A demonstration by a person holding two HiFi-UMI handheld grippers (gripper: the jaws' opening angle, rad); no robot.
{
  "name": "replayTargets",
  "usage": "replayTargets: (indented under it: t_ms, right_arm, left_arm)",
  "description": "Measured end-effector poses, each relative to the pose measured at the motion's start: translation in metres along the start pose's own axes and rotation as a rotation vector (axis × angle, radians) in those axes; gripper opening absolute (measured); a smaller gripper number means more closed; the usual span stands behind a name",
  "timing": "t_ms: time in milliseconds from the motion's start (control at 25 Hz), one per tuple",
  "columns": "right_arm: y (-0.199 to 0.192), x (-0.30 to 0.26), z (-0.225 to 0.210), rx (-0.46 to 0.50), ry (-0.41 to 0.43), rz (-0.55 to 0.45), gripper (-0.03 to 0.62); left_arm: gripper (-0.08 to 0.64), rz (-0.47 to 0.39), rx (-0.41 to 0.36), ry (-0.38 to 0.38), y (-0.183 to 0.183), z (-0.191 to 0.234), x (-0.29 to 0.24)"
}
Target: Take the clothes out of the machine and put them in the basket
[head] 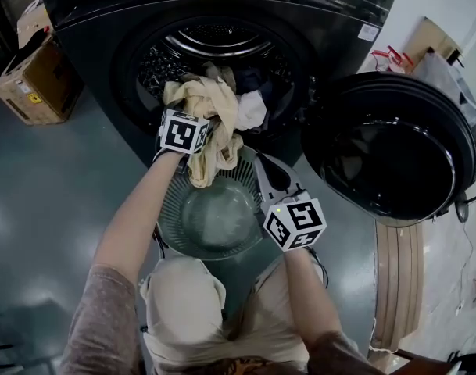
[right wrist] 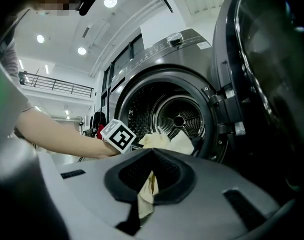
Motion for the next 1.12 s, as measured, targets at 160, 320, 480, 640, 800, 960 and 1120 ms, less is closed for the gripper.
replayTargets:
  t_ms: [160, 320, 480, 640, 800, 960, 1120]
  right_arm:
    - [0.003, 0.003, -0.008, -0.014, -0.022, -0.014, -0.005]
    - [0.003, 0.005, -0.011, -0.020, -0.029, -0.017, -0.005]
    - [0.004, 0.004, -0.008, -0.015, -0.023, -0.020, -0.005]
    - [0.004, 0.004, -0.007, -0.009, -0.018, -0.020, -0.005]
    - [0.006, 0.005, -0.010, -0.009, -0.022, -0.031, -0.005]
    - [0.005, 0.005, -0.016, -0.025, -0.035, -0.042, -0.005]
    - [0.006, 0.004, -0.017, -0.031, -0.043, -0.049, -0.005]
  left_arm:
    - [0.442, 0.016, 0.012, 0.002, -0.003, 0.002, -0.007]
    - [0.332, 0.010, 0.058, -0.020, -0.008, -0.005, -0.002]
    - [0.188, 0.022, 0.083, -0.047, -0.013, -0.015, 0.005]
    - [0.138, 0.029, 0.087, -0.089, -0.016, -0.028, 0.024]
    - [0.132, 0.032, 0.056, -0.161, -0.020, -0.048, 0.061]
    - [0.132, 0.041, 0.021, -0.231, -0.032, -0.072, 0.105]
    - [0.132, 0.067, 0.000, -0.291, -0.049, -0.096, 0.144]
Point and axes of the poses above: the fingertips, and each gripper's own axes: x backward along the fingers, z to its left, y out of its top, the point moved 1 cm from there along x, backward along the fingers, and after that the axes turned 3 degrees about y, right-handed, at the moved point
